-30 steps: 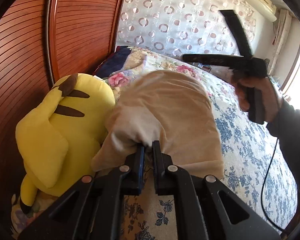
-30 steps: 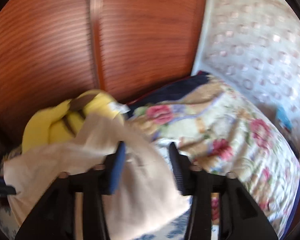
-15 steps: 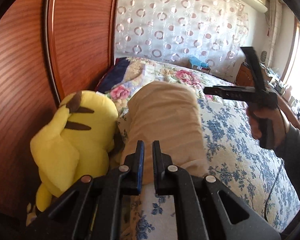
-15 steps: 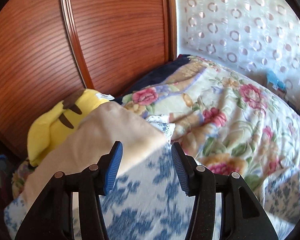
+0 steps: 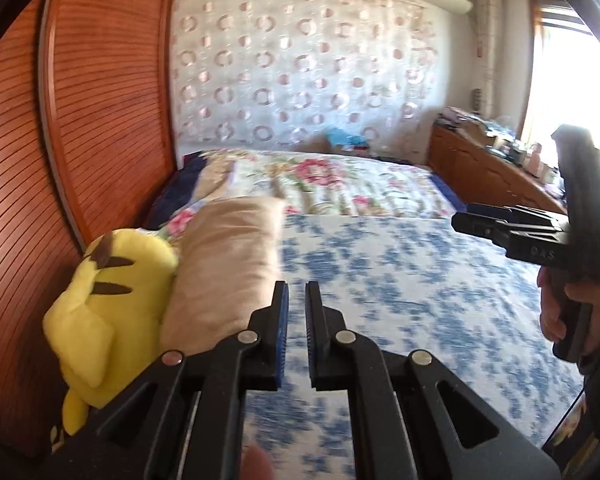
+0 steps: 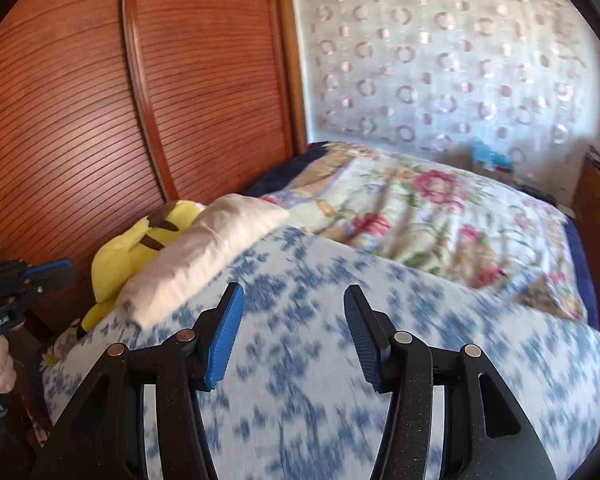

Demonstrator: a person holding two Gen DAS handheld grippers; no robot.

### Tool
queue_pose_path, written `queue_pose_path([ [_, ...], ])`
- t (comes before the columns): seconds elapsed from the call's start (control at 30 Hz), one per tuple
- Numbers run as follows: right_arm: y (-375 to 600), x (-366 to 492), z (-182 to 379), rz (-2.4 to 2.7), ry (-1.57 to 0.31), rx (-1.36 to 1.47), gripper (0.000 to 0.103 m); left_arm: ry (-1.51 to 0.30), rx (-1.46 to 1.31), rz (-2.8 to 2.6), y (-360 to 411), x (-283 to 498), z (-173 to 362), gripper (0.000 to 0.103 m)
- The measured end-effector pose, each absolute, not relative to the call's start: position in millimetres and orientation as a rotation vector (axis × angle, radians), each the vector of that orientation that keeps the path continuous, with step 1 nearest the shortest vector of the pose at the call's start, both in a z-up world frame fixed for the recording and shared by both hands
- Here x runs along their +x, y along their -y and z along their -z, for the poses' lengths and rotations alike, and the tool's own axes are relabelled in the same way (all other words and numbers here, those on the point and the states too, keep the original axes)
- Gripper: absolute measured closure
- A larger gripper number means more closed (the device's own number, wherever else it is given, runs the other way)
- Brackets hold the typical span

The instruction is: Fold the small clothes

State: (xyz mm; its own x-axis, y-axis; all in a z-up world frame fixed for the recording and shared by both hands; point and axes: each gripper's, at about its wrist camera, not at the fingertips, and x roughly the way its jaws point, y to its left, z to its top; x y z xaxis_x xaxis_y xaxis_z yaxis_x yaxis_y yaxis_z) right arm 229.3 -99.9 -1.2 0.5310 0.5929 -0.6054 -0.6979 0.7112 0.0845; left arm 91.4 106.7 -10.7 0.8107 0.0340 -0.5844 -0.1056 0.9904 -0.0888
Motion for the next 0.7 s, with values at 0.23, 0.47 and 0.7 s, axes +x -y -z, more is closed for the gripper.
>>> queue_pose_path([
  [0.23, 172.9, 180.6, -21.0, -0.658, -0.613, -0.109, 0.026, -0.601, -0.063, -0.014, -50.3, 83.7, -7.9, 0.097],
  [0.47, 238.2, 132.2, -53.0, -0.506, -0.520, -0.026, 0.026, -0.541, -0.081, 0.038, -13.2, 67.7, -35.3, 0.093],
  [0.7, 276.6, 100.4, -88.4, -0.401, -0.434, -0.002, 0.026, -0.476, -0.060, 0.028, 9.2, 57.1, -69.5, 0.091],
])
